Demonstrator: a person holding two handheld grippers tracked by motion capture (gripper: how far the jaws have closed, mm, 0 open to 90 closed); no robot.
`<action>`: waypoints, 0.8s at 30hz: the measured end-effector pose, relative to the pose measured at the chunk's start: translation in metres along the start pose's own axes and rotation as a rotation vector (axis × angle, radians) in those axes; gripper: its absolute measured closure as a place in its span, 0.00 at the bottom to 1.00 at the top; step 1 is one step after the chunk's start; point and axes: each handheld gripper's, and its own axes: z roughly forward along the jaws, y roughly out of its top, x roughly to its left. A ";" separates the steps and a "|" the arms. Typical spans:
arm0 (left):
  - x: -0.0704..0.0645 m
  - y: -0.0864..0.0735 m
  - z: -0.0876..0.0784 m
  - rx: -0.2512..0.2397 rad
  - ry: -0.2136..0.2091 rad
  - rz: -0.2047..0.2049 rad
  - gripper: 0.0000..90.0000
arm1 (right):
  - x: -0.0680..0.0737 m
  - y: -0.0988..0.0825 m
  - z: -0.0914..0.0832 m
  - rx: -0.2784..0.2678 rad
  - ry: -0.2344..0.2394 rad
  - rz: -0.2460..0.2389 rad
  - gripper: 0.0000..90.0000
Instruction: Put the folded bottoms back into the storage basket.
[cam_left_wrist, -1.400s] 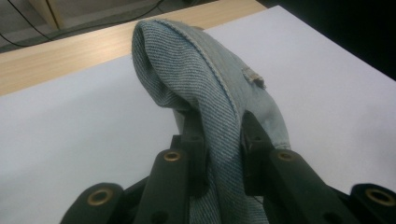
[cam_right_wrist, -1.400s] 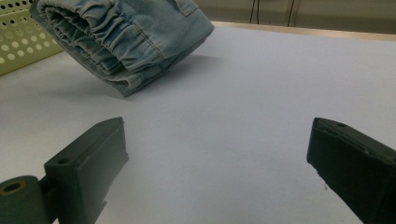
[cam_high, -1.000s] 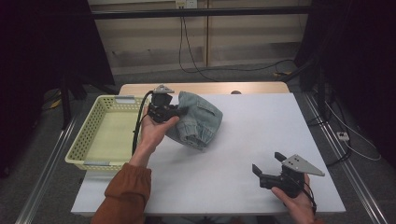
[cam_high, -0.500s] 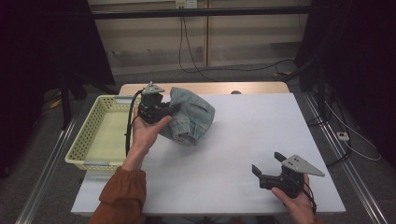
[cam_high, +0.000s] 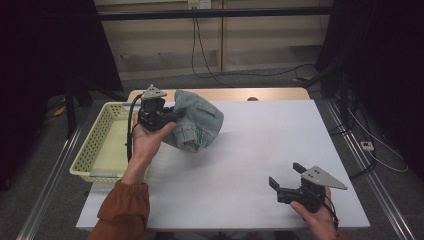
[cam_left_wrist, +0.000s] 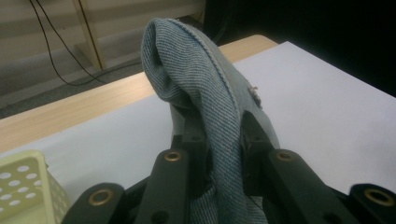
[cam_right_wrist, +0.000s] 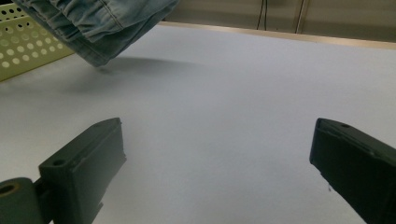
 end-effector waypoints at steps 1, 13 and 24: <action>0.000 0.000 -0.002 -0.003 0.000 0.004 0.85 | 0.000 0.000 0.000 0.000 -0.001 0.001 0.04; -0.004 0.006 -0.029 -0.061 0.006 0.014 0.85 | 0.000 0.000 -0.001 -0.004 -0.003 -0.003 0.04; -0.002 0.003 -0.051 -0.079 0.023 0.014 0.86 | 0.000 0.001 -0.001 -0.009 -0.007 0.002 0.04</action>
